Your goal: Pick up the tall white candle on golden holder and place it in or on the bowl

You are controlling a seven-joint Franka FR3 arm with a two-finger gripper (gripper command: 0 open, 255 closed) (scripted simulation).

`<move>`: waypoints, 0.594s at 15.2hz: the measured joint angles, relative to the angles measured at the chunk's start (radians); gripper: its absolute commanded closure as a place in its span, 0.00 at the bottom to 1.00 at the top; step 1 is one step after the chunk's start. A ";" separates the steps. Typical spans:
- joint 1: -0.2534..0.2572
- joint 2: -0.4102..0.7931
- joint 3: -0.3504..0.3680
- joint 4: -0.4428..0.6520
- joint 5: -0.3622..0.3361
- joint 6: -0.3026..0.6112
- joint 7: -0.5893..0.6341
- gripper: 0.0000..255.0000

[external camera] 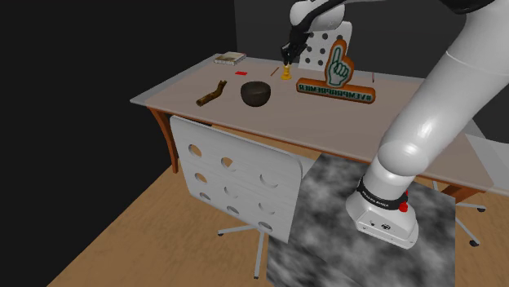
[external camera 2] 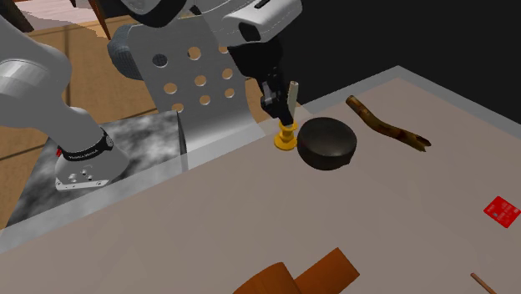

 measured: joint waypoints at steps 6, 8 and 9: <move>0.043 0.163 0.037 0.186 0.047 -0.035 0.059 1.00; 0.052 0.227 0.047 0.257 0.066 -0.046 0.075 1.00; 0.058 0.263 0.054 0.299 0.074 -0.056 0.087 1.00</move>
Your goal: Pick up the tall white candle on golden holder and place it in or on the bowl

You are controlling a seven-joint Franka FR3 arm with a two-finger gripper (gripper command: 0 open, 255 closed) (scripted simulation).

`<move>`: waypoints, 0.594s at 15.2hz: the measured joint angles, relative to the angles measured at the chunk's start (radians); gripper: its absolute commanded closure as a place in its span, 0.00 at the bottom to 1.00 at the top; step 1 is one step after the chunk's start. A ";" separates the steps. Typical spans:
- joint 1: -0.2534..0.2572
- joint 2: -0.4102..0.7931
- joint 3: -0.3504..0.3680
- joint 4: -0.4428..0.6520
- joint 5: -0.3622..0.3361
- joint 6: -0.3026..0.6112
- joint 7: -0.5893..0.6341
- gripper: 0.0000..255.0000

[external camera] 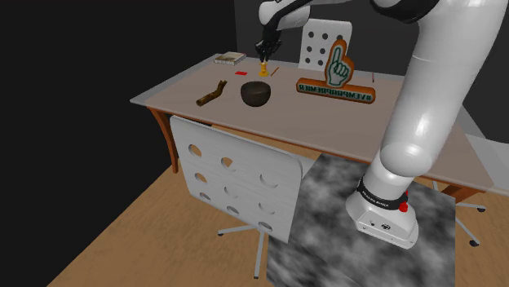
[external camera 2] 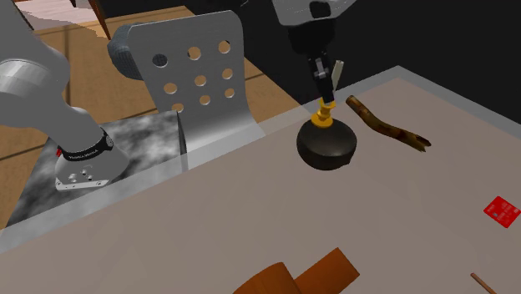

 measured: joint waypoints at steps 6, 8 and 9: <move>0.005 0.116 0.019 0.129 0.031 -0.021 0.021 1.00; 0.005 0.126 0.021 0.119 0.037 -0.001 0.019 1.00; 0.004 0.131 0.022 0.110 0.040 0.013 0.017 1.00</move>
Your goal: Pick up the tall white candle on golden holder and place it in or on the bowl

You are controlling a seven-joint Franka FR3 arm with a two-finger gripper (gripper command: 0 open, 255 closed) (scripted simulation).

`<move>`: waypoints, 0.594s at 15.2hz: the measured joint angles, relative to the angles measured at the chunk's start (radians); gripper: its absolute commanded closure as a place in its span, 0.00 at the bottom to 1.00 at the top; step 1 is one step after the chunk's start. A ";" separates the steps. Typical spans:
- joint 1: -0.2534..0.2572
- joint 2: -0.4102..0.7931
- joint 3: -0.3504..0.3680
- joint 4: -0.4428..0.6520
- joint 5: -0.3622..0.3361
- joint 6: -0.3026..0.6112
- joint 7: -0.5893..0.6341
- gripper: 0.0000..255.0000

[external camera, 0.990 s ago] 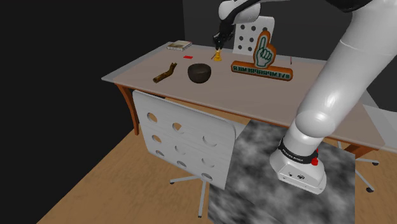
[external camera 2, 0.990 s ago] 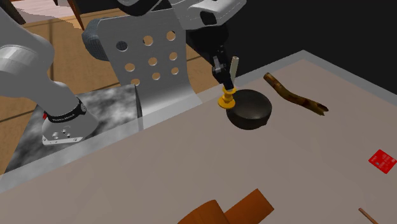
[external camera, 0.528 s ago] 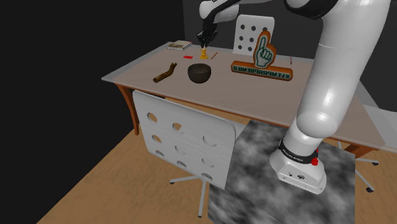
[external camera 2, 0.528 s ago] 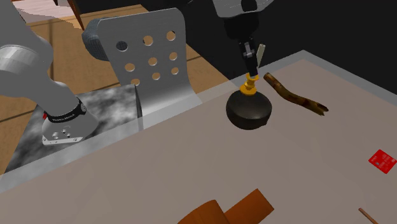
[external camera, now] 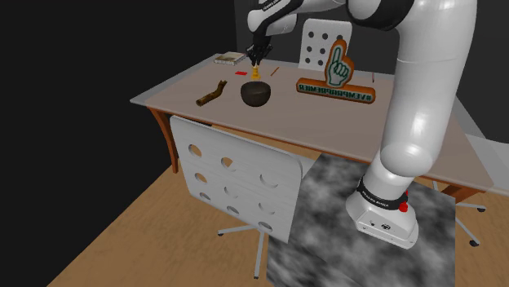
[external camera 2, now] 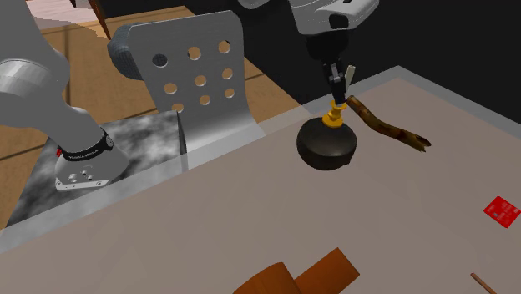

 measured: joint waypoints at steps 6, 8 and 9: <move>-0.004 0.028 0.007 -0.047 0.018 0.073 -0.012 1.00; -0.009 0.039 0.011 -0.062 0.028 0.099 -0.021 1.00; -0.010 0.044 0.012 -0.064 0.031 0.105 -0.022 1.00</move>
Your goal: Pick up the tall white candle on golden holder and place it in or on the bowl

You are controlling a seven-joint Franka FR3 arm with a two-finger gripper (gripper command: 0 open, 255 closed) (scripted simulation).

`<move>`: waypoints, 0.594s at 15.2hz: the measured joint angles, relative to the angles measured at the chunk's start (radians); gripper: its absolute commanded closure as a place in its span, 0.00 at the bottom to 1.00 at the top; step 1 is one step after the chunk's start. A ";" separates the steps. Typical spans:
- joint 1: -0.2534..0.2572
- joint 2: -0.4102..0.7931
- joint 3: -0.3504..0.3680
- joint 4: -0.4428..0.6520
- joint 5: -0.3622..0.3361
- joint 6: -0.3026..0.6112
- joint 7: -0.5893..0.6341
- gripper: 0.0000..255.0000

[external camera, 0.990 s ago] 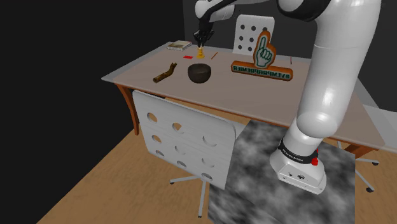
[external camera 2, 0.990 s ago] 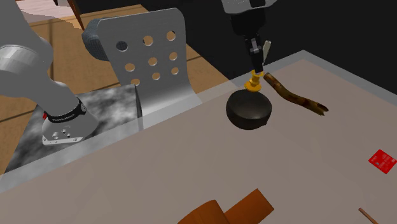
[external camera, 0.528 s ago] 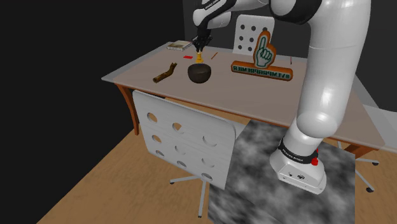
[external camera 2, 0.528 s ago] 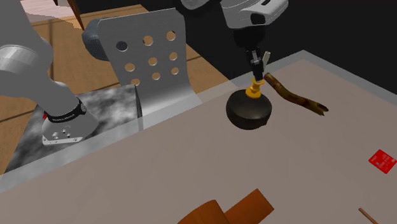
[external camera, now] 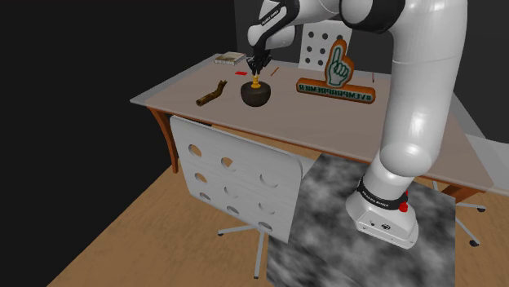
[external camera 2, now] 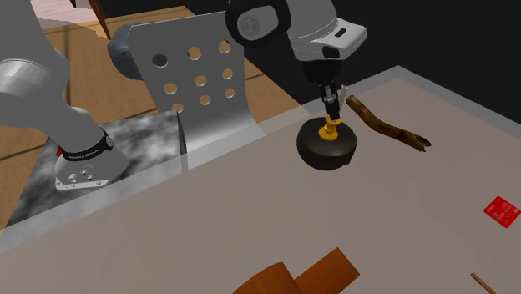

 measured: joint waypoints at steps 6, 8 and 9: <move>0.001 0.002 0.001 -0.003 0.000 0.005 0.001 1.00; 0.001 0.002 0.001 -0.003 0.000 0.005 0.001 0.00; 0.001 0.002 0.001 -0.003 0.000 0.005 0.001 0.00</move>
